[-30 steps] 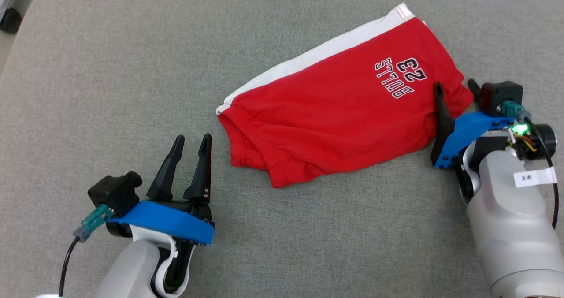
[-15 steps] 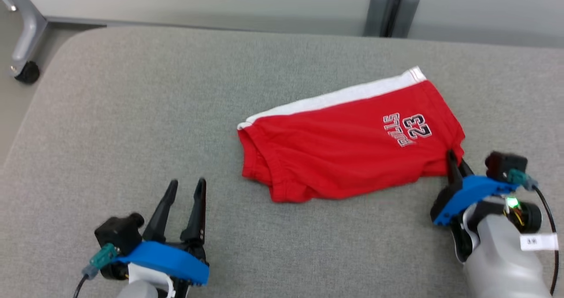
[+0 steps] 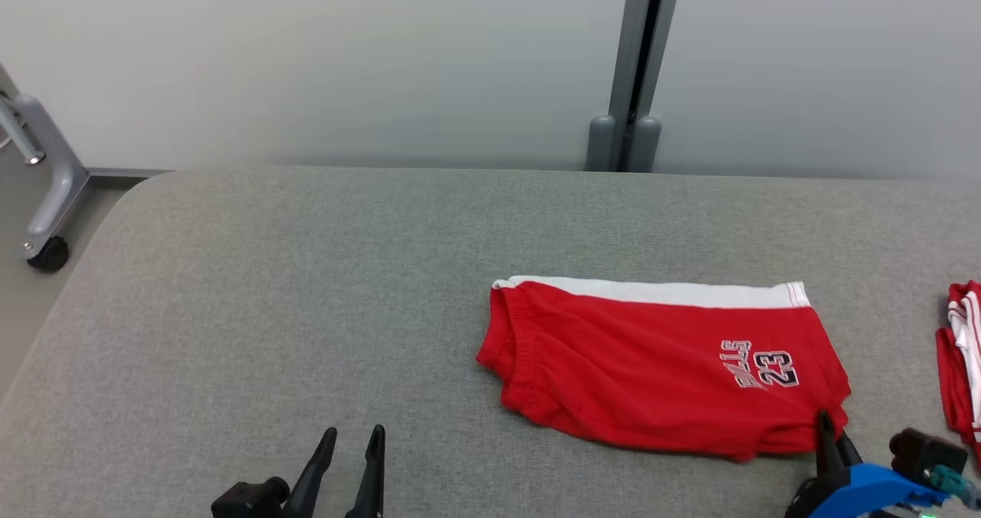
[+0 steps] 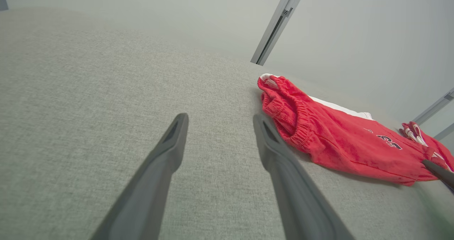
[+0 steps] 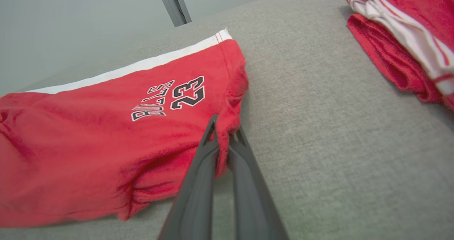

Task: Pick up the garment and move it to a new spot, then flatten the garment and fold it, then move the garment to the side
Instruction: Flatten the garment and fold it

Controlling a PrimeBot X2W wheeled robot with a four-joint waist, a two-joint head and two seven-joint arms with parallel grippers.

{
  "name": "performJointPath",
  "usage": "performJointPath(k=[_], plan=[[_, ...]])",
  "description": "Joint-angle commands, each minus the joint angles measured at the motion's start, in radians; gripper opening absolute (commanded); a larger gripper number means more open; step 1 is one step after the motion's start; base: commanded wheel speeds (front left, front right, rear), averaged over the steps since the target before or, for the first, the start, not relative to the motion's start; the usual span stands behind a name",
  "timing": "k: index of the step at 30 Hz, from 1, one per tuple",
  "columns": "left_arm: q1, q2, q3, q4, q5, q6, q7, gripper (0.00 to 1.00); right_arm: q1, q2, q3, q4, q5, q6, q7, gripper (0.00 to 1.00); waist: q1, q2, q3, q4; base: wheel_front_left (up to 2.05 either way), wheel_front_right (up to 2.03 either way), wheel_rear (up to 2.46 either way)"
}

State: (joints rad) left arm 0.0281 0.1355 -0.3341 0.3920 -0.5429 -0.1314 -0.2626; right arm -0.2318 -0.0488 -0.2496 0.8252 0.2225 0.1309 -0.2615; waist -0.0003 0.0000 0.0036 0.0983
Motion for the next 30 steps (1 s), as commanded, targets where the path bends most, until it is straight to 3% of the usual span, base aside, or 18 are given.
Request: performJointPath(k=[1,7,11,18,22,23,24,27,30], plan=[[0.01,-0.004,0.002,-0.005,0.008,0.002,-0.003,1.0,0.025,-0.004,-0.003,-0.014,0.003,0.0,-0.004,0.0,0.0003,0.0,-0.01,-0.007,0.0,0.0,0.0],[0.014,-0.01,-0.013,-0.003,0.015,0.002,-0.003,1.0,0.029,-0.004,-0.008,-0.064,-0.014,0.0,-0.005,0.0,0.0003,0.0,-0.007,0.003,0.0,0.0,0.0],[-0.003,-0.005,-0.03,0.001,0.011,0.002,-0.003,1.0,-0.024,-0.003,0.042,-0.127,-0.018,0.0,-0.005,0.0,0.0003,0.0,-0.001,0.02,0.0,0.0,0.0],[-0.02,-0.001,-0.052,0.011,-0.006,0.002,-0.003,1.0,-0.107,-0.003,0.347,-0.186,0.072,0.0,-0.004,0.0,0.0003,0.0,0.007,0.069,0.0,0.0,0.0],[-0.022,0.005,-0.053,0.017,-0.011,0.002,-0.003,1.0,-0.136,-0.005,0.581,-0.121,0.15,0.0,-0.004,0.02,0.0003,0.0,0.009,0.1,0.0,0.0,0.0],[-0.022,0.006,-0.052,0.019,-0.011,0.002,-0.003,1.0,-0.146,-0.005,0.632,-0.112,0.178,0.0,-0.004,0.41,0.0003,0.0,0.009,0.107,0.0,0.0,0.0],[-0.022,0.006,-0.048,0.022,-0.012,0.002,-0.003,1.0,-0.153,-0.004,0.68,-0.116,0.209,0.0,-0.004,1.0,0.0003,0.0,0.009,0.112,0.0,0.0,0.0],[-0.019,0.011,-0.036,0.026,-0.008,0.002,-0.003,1.0,-0.149,-0.005,0.787,-0.129,0.28,0.0,-0.004,1.0,0.0003,0.0,0.007,0.115,0.0,0.0,0.0],[-0.011,0.012,-0.013,0.029,-0.002,0.002,-0.003,1.0,-0.142,-0.005,0.822,-0.138,0.294,0.0,-0.004,1.0,0.0003,0.0,0.005,0.101,0.0,0.0,0.0]])
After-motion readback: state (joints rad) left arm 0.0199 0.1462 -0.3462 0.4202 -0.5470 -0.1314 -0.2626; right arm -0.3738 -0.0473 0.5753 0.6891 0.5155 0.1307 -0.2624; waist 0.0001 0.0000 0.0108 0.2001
